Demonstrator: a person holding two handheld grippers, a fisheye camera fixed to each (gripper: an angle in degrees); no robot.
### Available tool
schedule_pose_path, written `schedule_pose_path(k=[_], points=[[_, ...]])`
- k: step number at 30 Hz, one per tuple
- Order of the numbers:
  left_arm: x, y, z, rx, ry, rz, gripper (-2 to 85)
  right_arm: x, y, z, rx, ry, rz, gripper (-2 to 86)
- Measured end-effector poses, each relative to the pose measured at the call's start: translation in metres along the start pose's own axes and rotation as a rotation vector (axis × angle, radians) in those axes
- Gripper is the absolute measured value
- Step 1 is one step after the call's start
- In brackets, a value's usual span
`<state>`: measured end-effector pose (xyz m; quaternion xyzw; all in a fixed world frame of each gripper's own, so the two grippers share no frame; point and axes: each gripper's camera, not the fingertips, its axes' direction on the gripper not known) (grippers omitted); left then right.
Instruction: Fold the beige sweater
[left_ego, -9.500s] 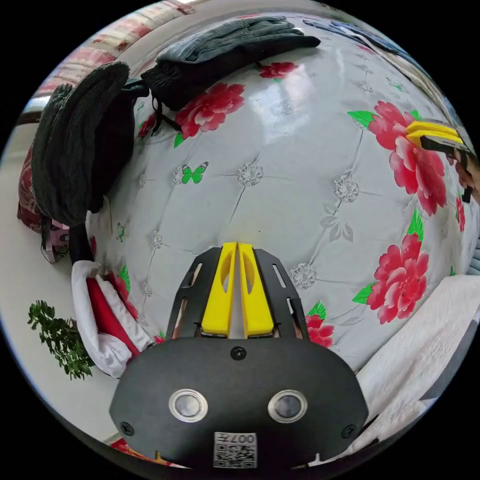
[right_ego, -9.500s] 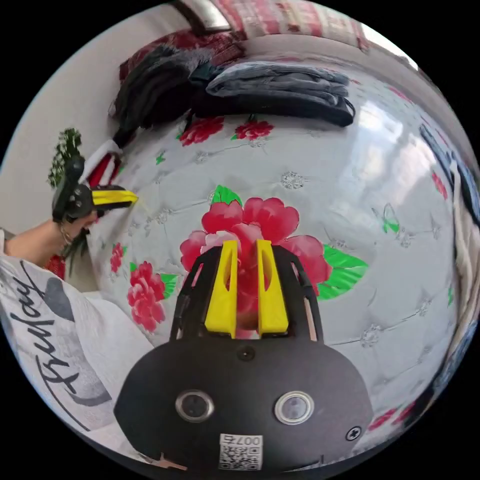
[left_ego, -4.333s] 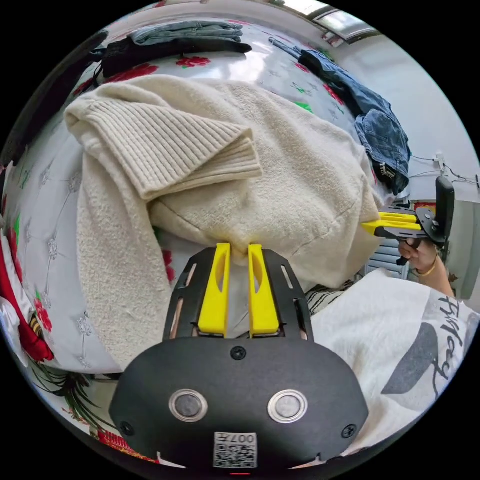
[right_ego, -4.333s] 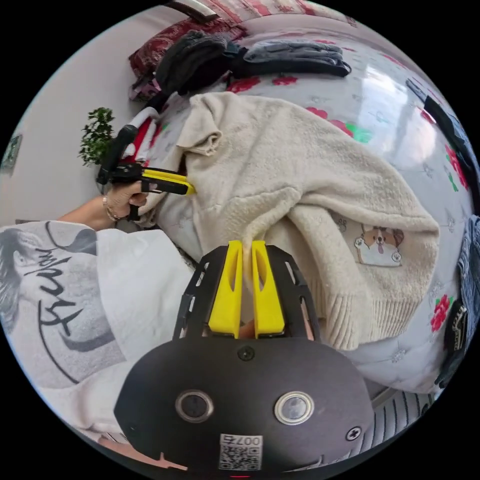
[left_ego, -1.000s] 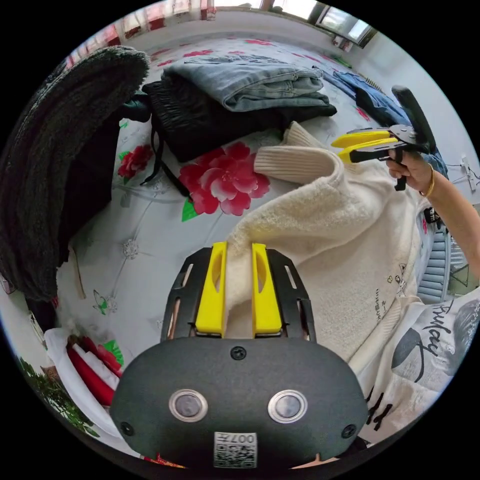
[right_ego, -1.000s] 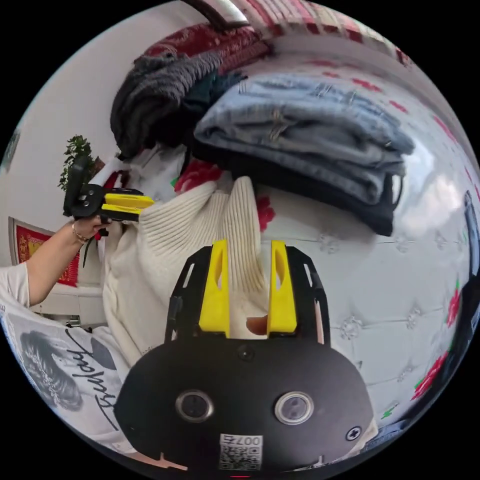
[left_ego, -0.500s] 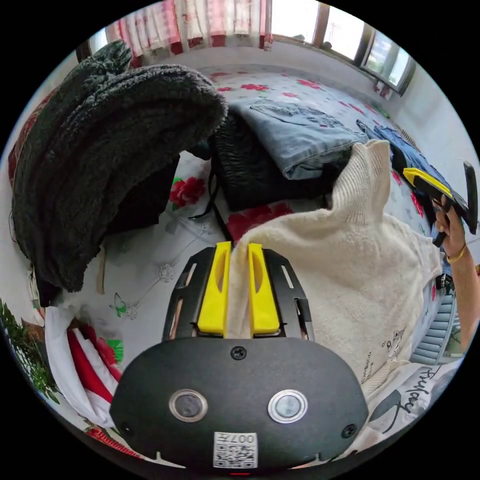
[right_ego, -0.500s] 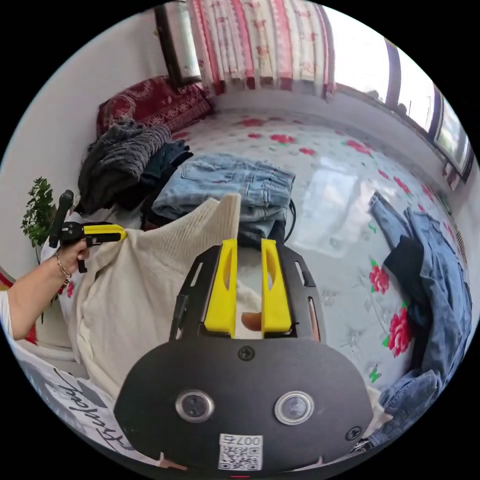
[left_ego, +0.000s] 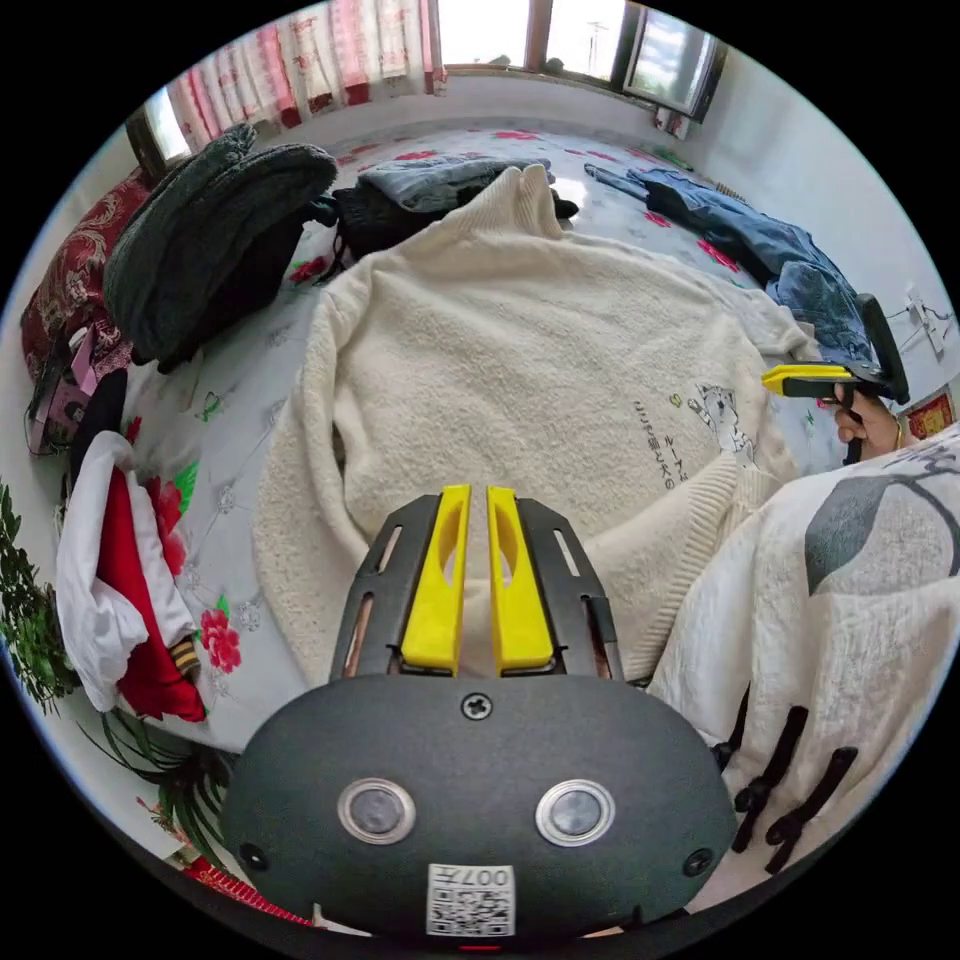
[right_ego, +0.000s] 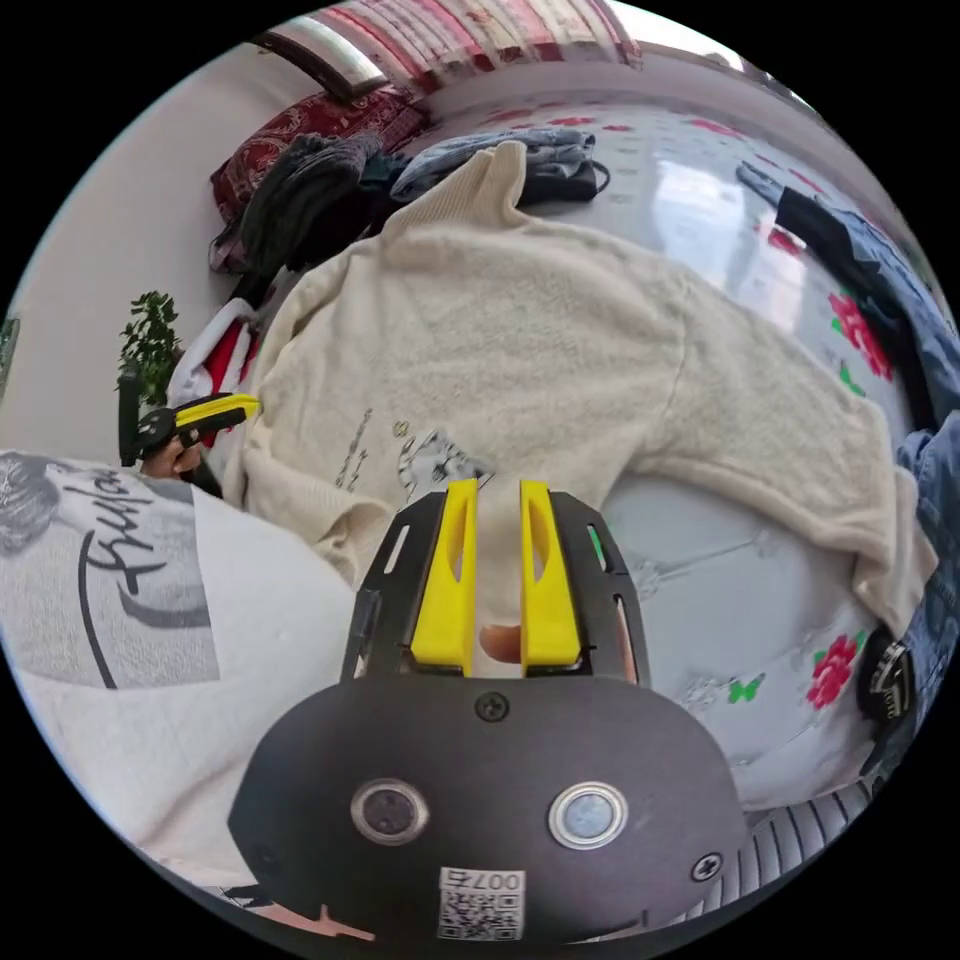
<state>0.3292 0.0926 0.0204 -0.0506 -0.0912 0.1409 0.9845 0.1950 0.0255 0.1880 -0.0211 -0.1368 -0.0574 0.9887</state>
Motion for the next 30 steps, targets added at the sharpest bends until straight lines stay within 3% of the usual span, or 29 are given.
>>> schedule_pose_path(k=[4,8,11,18,24,27,30], points=[[0.003,0.010,0.009,-0.052,0.087,-0.003,5.0,-0.046,0.022,0.029,-0.091,-0.089,-0.105,6.5],[0.024,-0.003,-0.008,0.019,0.147,0.191,10.6,-0.116,0.031,0.061,-0.210,-0.144,-0.290,7.2],[0.046,-0.013,0.016,-0.068,0.144,0.309,13.1,-0.145,0.035,0.055,-0.167,-0.058,-0.340,7.8],[0.044,-0.038,0.025,-0.142,0.061,0.329,5.5,-0.104,0.064,0.008,-0.012,0.250,-0.040,10.0],[0.014,-0.018,-0.003,-0.128,0.135,0.371,4.6,-0.104,0.099,0.035,-0.135,0.159,0.073,10.7],[0.001,0.003,0.008,-0.232,0.124,0.389,4.6,-0.127,0.111,0.051,-0.162,0.172,0.023,10.5],[-0.016,0.020,0.024,-0.261,0.225,0.340,5.1,-0.141,0.117,0.063,-0.226,0.180,-0.022,10.4]])
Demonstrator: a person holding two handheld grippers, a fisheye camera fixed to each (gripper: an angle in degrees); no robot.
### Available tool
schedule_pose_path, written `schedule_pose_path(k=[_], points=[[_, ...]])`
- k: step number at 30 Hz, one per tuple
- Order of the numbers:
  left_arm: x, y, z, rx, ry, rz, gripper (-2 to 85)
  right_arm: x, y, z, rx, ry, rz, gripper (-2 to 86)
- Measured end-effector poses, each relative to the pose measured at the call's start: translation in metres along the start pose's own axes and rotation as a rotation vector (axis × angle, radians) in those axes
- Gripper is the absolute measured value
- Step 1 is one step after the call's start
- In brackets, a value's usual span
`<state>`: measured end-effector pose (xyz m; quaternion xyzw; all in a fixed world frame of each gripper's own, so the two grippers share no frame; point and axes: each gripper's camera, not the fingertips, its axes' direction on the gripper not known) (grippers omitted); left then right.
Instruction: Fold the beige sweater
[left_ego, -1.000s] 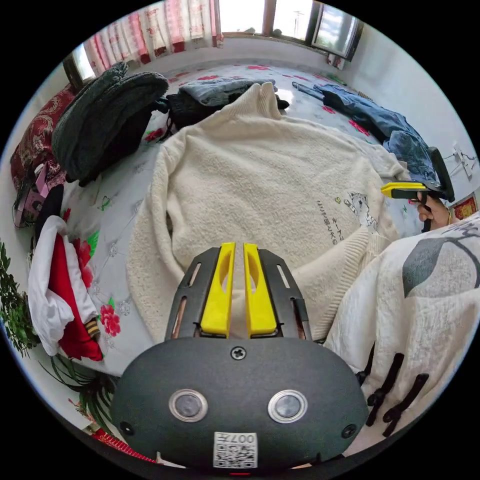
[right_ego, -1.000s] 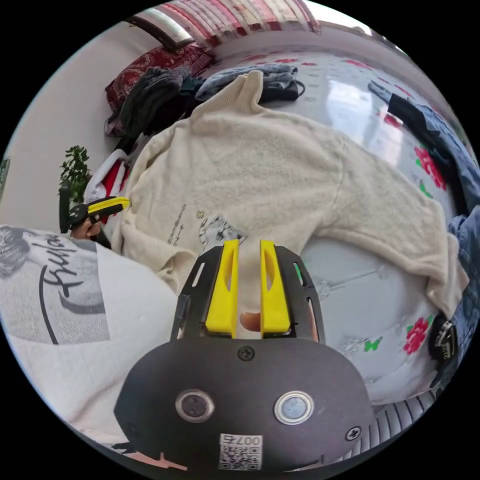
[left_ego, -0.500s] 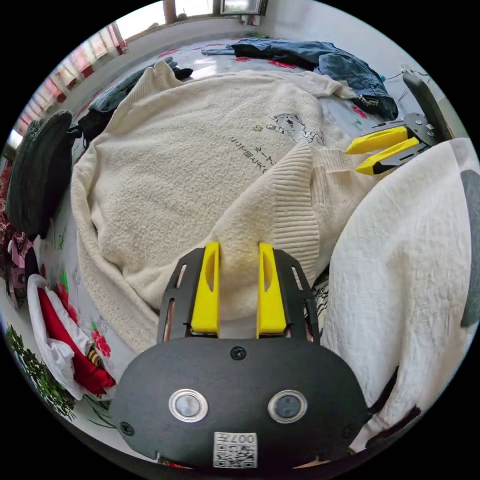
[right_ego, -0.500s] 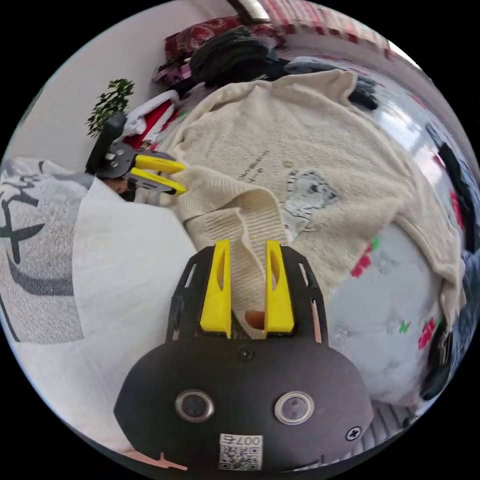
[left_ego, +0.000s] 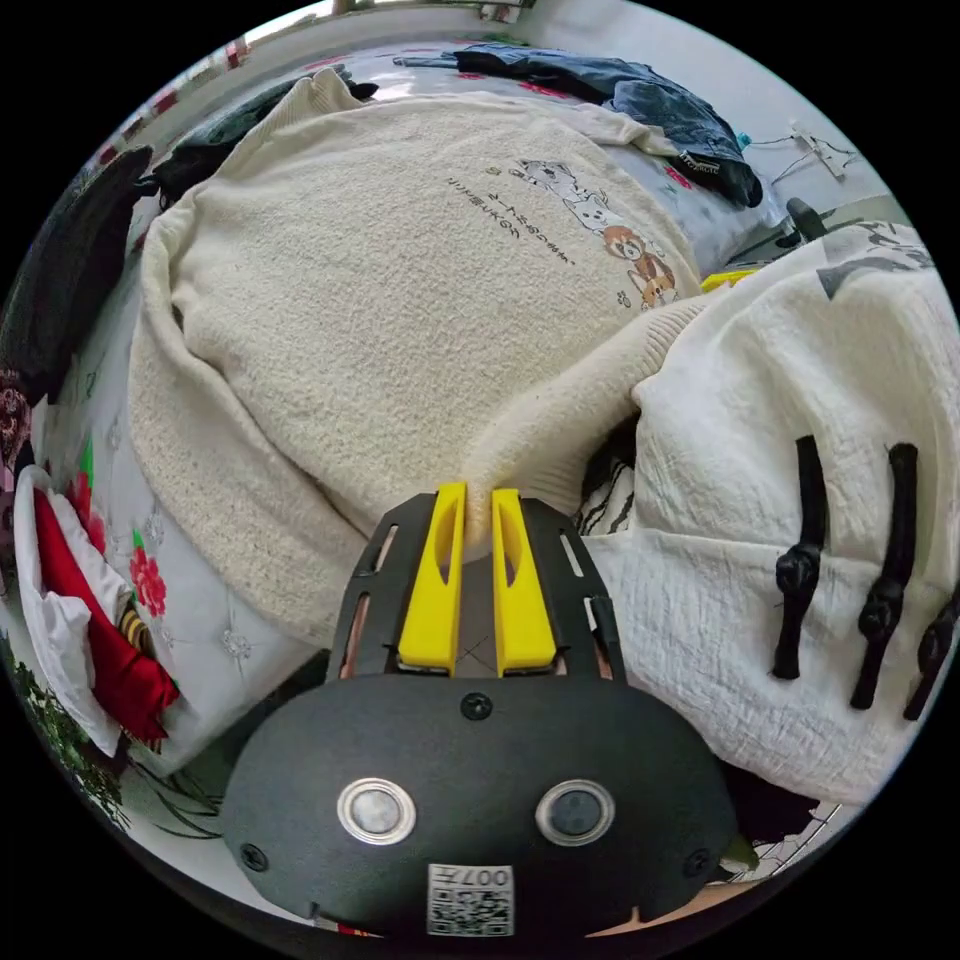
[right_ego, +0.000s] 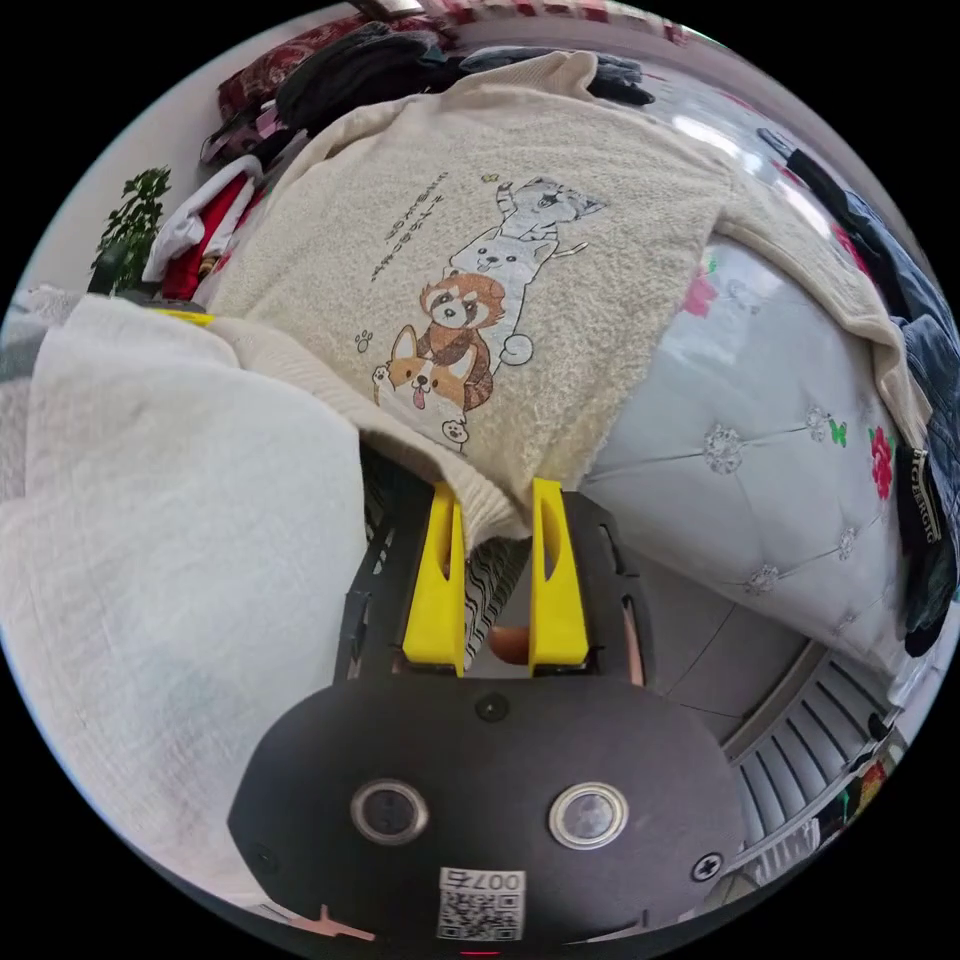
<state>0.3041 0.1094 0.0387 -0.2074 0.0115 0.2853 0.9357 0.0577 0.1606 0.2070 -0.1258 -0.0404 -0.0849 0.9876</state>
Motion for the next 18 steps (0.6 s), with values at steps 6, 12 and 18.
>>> schedule_pose_path(k=[6,12,18], points=[[-0.035,0.016,-0.026,0.061,0.140,-0.131,5.6,0.013,0.005,-0.048,0.005,0.002,-0.031,9.4],[-0.053,0.007,-0.065,0.196,-0.098,-0.210,4.9,0.028,-0.049,-0.093,0.209,0.036,0.052,8.5],[-0.033,-0.065,0.009,-0.007,-0.126,-0.104,6.3,-0.028,-0.130,-0.046,0.086,0.030,-0.046,8.6]])
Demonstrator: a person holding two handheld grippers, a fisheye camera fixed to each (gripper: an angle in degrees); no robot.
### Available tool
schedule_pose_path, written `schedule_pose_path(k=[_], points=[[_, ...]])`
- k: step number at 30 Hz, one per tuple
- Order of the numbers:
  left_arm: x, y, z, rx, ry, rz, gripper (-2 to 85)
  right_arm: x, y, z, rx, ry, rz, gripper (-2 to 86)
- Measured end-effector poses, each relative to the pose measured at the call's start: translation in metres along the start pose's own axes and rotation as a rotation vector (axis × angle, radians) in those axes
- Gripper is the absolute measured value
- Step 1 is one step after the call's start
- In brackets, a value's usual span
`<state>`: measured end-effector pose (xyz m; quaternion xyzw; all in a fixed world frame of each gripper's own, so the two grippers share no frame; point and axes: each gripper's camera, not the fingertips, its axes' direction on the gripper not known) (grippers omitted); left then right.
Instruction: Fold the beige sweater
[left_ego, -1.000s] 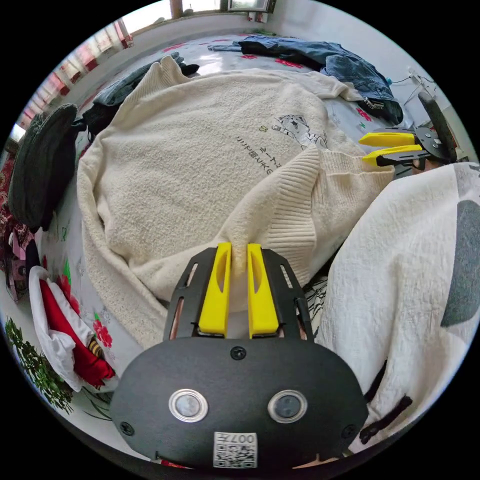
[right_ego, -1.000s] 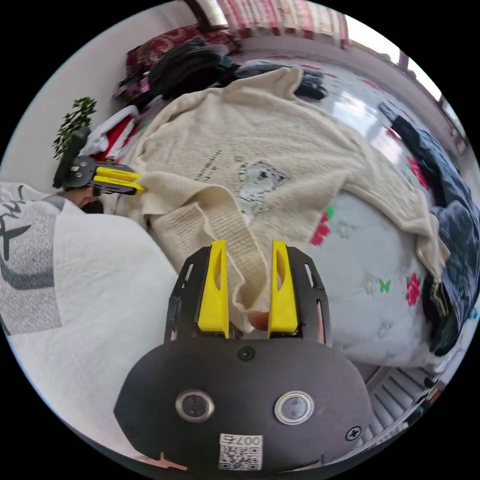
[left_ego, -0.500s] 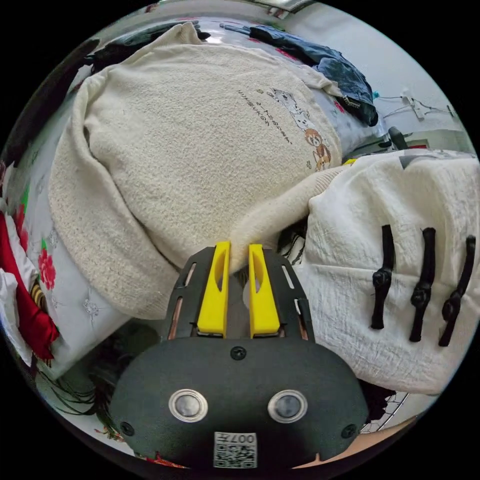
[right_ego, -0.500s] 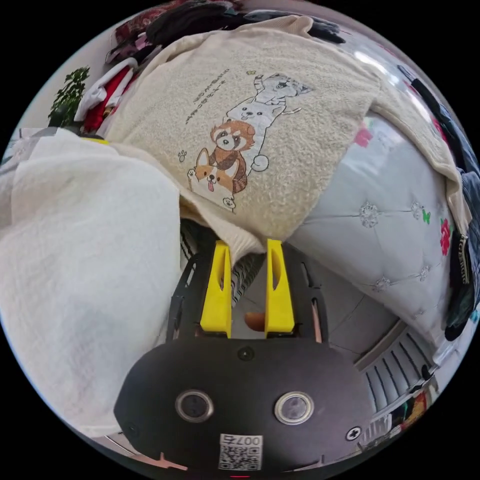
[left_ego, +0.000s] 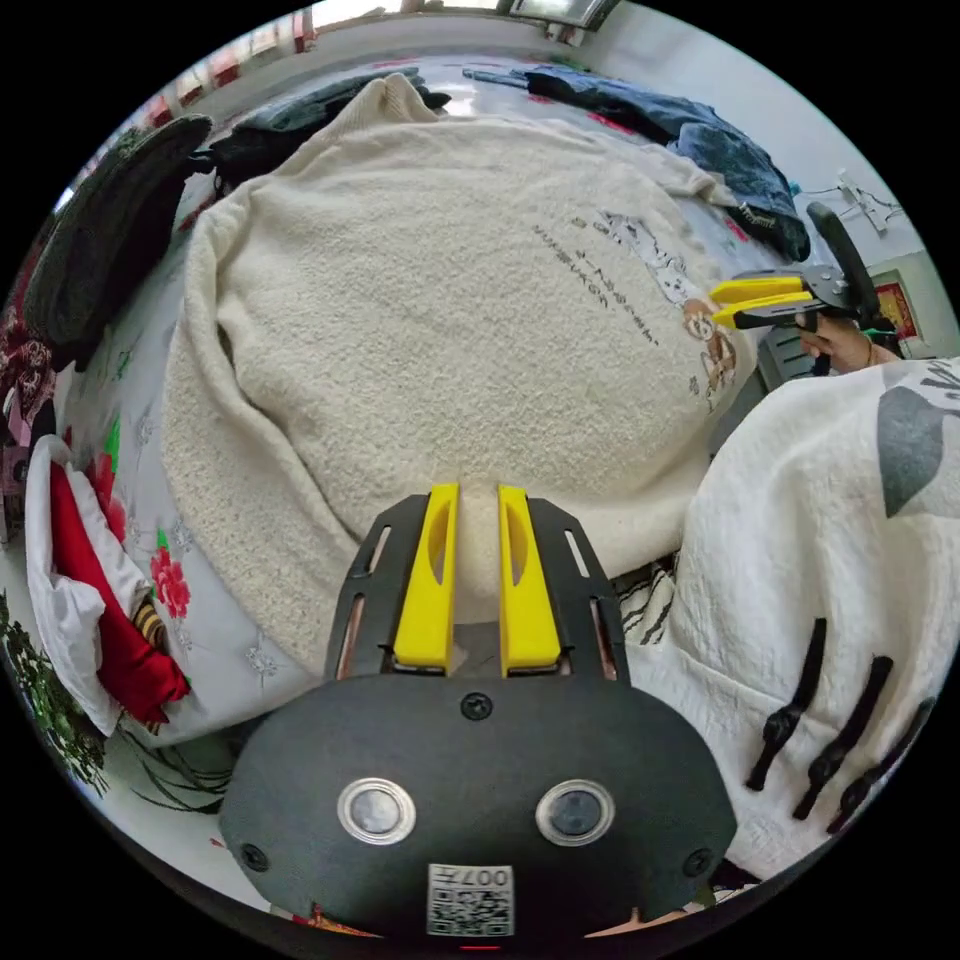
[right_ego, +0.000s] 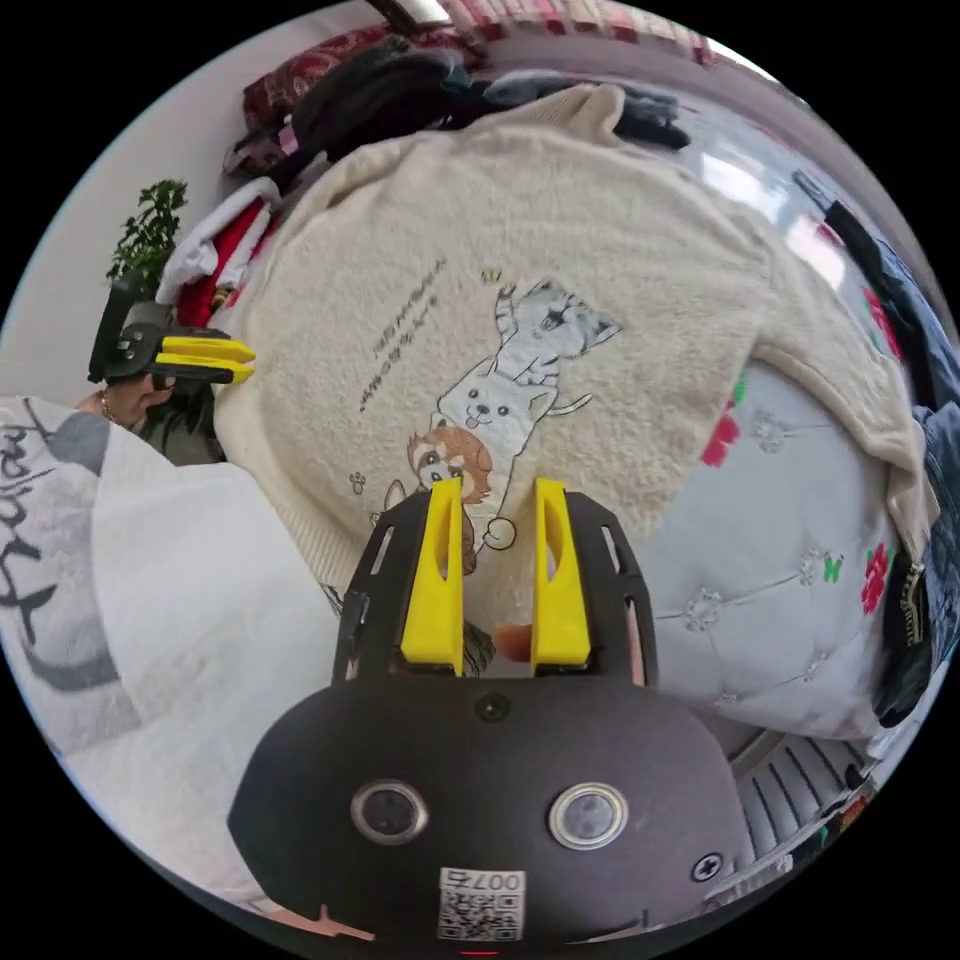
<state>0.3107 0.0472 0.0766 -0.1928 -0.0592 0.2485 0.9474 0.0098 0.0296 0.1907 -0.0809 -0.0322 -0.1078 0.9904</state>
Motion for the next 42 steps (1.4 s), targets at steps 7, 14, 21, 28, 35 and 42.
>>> schedule_pose_path(k=[7,14,21,28,35,42], points=[[0.010,0.022,0.009,0.092,0.026,0.036,3.7,-0.007,0.017,-0.013,-0.051,0.139,-0.077,7.1],[0.003,0.065,-0.011,0.243,0.041,-0.108,1.7,0.030,0.022,-0.050,-0.058,0.006,0.109,3.4],[-0.036,0.133,-0.006,0.173,-0.196,-0.324,11.4,0.011,0.033,-0.118,0.270,-0.089,0.274,0.6],[-0.047,0.137,0.041,0.021,-0.205,-0.128,9.0,-0.028,0.011,-0.156,0.293,-0.008,0.189,0.2],[-0.178,0.214,-0.029,0.587,0.513,-0.398,4.2,-0.027,0.019,-0.211,0.404,-0.098,0.145,2.0],[-0.207,0.225,-0.090,1.021,0.642,-0.349,4.2,-0.042,0.001,-0.281,0.572,-0.441,-0.042,9.0]])
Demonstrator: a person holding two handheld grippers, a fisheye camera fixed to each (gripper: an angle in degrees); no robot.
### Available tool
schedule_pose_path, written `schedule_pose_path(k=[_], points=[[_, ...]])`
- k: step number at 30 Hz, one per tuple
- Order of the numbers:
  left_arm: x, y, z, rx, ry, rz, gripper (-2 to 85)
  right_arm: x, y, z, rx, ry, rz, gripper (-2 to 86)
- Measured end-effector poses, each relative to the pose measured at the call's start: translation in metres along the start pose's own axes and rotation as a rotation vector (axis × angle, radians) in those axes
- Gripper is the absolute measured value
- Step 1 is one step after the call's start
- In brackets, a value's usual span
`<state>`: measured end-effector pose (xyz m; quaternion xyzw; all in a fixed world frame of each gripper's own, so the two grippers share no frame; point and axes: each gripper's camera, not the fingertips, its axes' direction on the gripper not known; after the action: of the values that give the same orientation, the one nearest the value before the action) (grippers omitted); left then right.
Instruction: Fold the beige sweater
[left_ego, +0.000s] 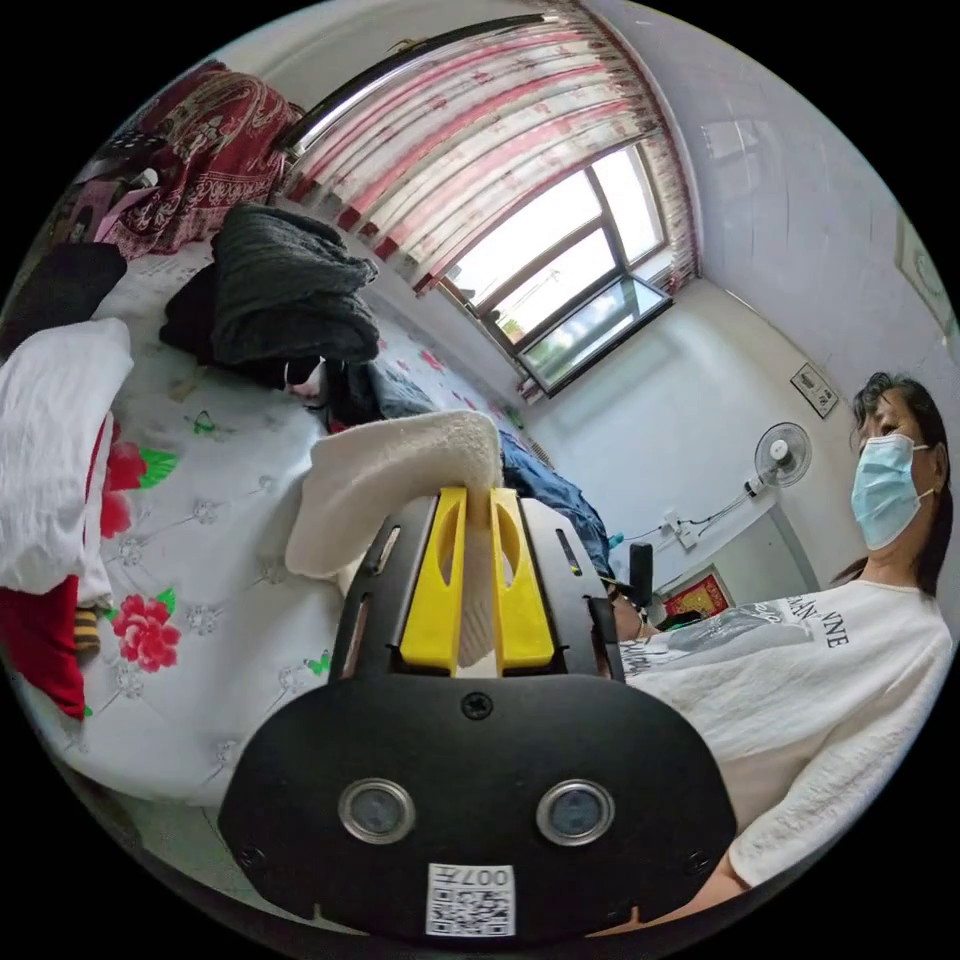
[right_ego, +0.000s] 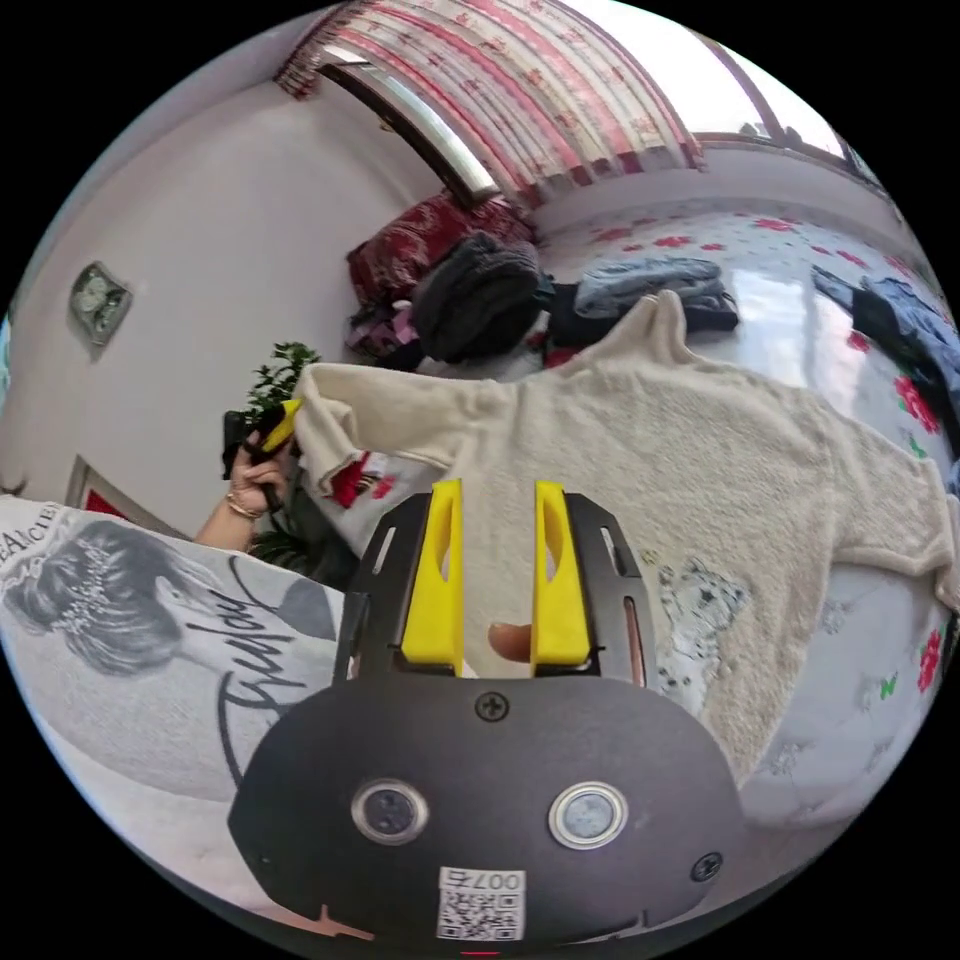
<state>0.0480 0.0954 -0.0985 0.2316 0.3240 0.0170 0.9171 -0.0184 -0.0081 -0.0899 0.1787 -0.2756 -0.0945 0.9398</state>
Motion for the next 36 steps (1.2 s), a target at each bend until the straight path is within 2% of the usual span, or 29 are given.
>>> schedule_pose_path(k=[6,10,12,17,21,23,26,30,33,34,36], points=[[0.017,-0.001,0.050,-0.045,0.120,0.022,4.3,-0.056,-0.056,0.018,-0.039,-0.248,-0.180,13.2],[0.032,0.001,0.087,-0.097,0.175,0.025,4.3,-0.067,-0.072,0.041,-0.103,-0.308,-0.220,12.1],[0.039,0.002,0.104,-0.133,0.167,0.031,4.4,-0.059,-0.075,0.043,-0.141,-0.253,-0.222,8.6],[0.055,0.009,0.136,-0.275,-0.025,0.112,4.9,0.006,-0.068,-0.012,-0.122,-0.118,-0.189,3.1],[0.044,0.025,0.154,-0.357,-0.271,0.110,3.6,0.124,-0.034,-0.037,-0.301,0.095,0.013,1.4],[0.028,0.036,0.171,-0.413,-0.364,0.062,3.7,0.178,-0.010,-0.035,-0.382,0.143,0.121,1.1],[0.011,0.046,0.194,-0.470,-0.410,-0.007,3.8,0.252,0.024,-0.027,-0.485,0.127,0.299,0.7],[0.007,0.050,0.219,-0.524,-0.461,-0.036,3.5,0.276,0.017,-0.061,-0.361,0.054,0.304,0.6],[-0.005,0.063,0.248,-0.635,-0.633,0.001,1.5,0.288,0.014,-0.084,-0.316,0.108,0.267,0.9],[-0.017,0.076,0.262,-0.726,-0.728,0.018,0.4,0.294,0.016,-0.087,-0.315,0.125,0.277,1.0],[-0.010,0.082,0.259,-0.652,-0.727,0.093,-0.5,0.328,0.035,-0.086,-0.329,0.168,0.362,1.6]])
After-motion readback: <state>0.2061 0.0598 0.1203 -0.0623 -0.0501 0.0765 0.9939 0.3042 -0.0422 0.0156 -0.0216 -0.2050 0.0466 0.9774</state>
